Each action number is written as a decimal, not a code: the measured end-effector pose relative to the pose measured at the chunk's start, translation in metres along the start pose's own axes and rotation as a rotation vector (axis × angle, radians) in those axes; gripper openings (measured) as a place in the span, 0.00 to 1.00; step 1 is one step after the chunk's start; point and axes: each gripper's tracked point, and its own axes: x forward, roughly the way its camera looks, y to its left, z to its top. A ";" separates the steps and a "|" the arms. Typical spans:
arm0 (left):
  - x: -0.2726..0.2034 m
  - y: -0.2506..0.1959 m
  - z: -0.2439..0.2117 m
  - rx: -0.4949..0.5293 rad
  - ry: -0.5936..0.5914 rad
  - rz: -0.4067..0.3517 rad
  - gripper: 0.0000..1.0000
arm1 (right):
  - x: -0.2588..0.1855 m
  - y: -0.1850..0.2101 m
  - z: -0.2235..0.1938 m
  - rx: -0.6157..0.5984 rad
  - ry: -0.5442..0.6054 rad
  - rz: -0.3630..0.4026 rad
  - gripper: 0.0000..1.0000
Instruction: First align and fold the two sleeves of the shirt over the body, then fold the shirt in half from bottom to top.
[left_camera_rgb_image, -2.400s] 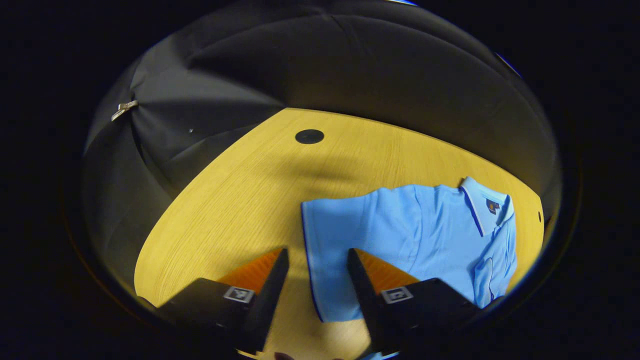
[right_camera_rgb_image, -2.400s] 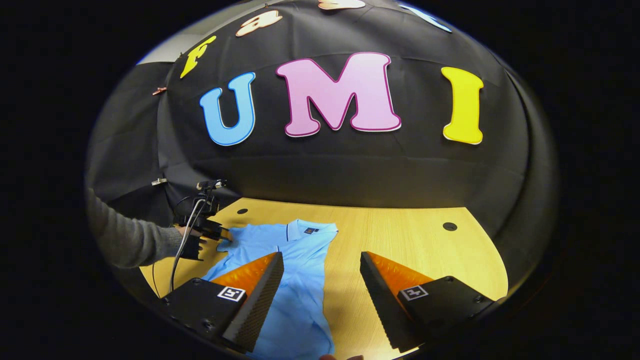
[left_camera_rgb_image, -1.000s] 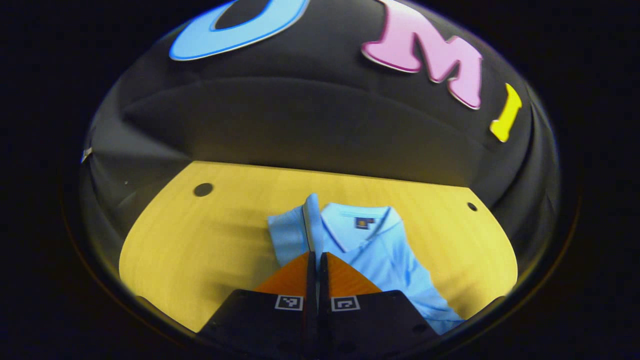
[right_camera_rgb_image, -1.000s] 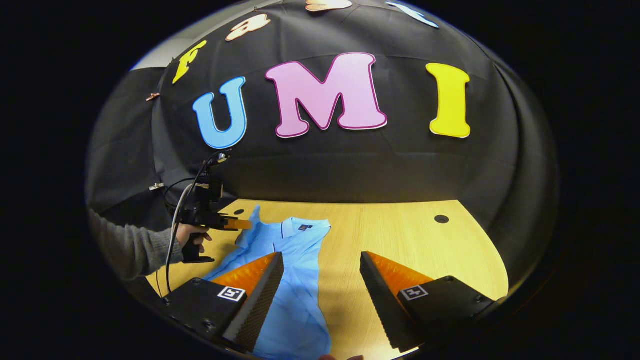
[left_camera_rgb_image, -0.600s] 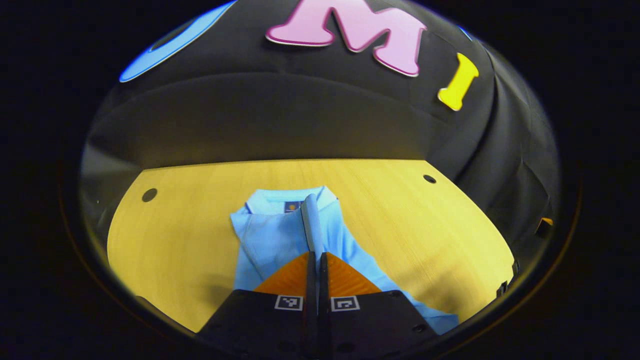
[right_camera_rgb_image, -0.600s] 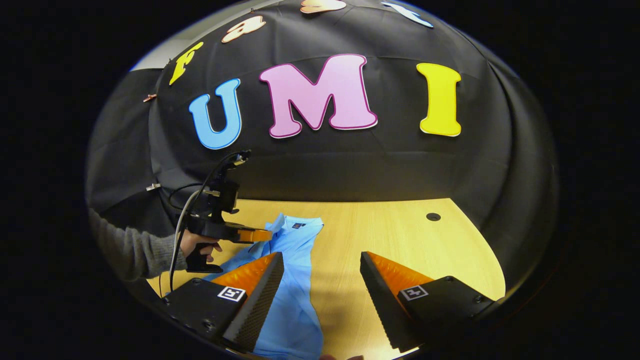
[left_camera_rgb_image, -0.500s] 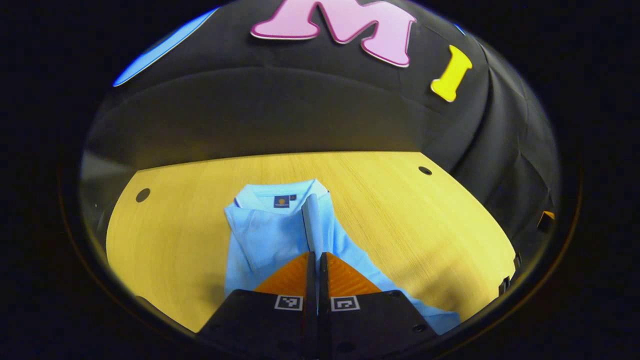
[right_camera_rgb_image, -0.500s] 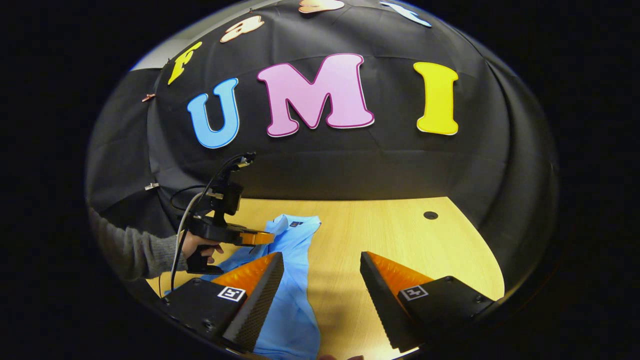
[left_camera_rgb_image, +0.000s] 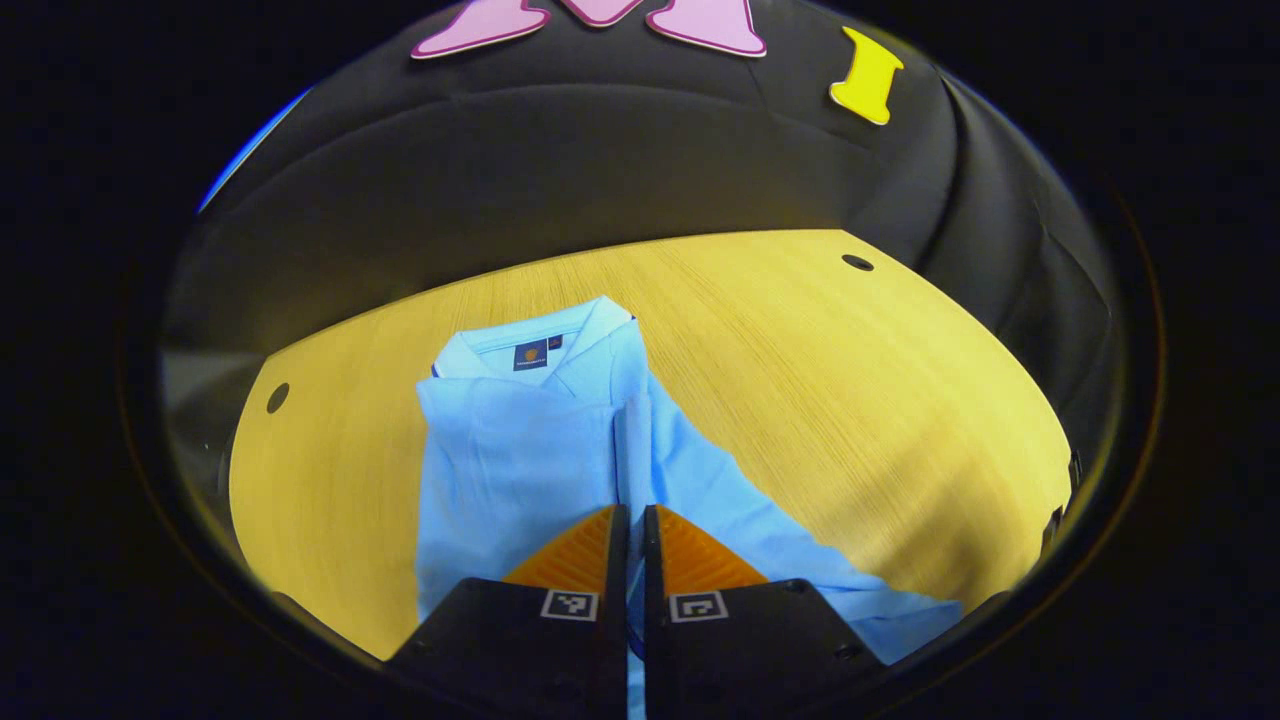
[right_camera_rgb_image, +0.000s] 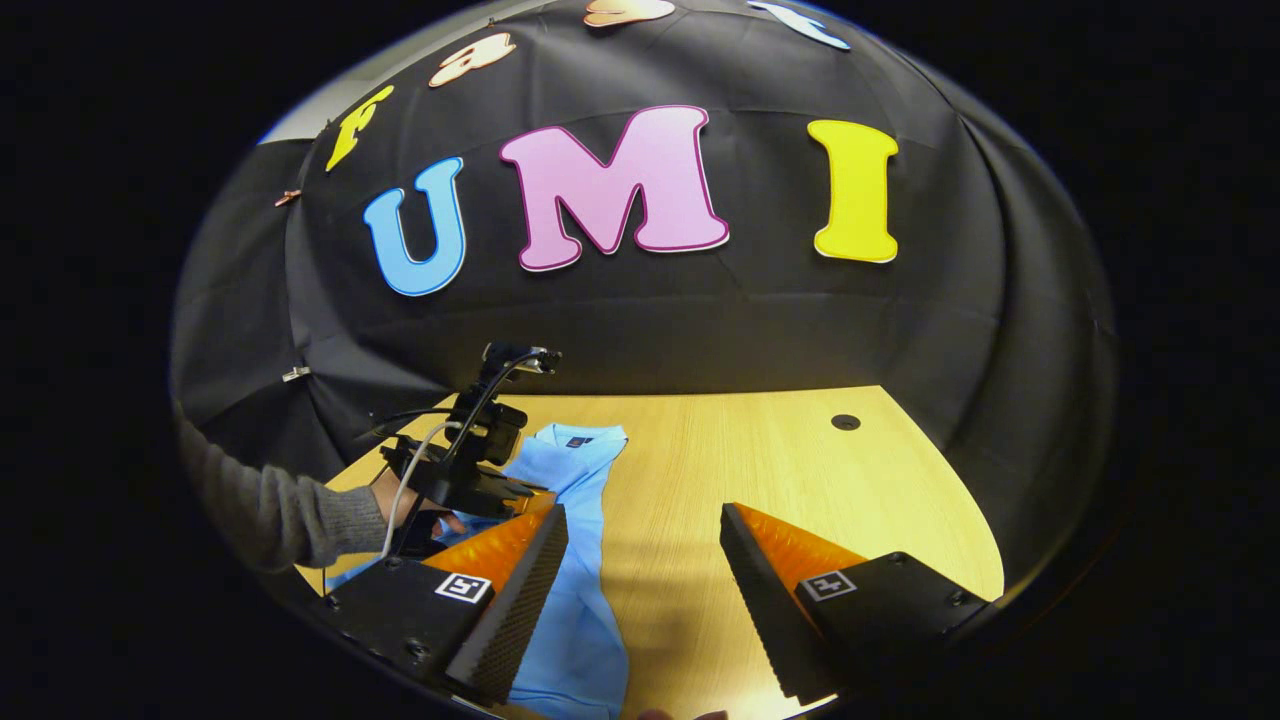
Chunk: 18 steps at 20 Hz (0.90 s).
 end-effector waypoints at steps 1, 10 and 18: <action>0.001 -0.003 -0.002 -0.002 0.009 -0.012 0.16 | 0.000 0.000 -0.002 0.001 0.003 -0.001 0.96; 0.003 -0.024 -0.007 0.011 0.015 -0.083 0.86 | -0.002 0.006 -0.004 0.009 0.009 -0.007 0.96; -0.053 -0.014 0.005 0.089 -0.120 0.014 0.98 | -0.017 0.020 -0.002 0.005 0.000 -0.014 0.95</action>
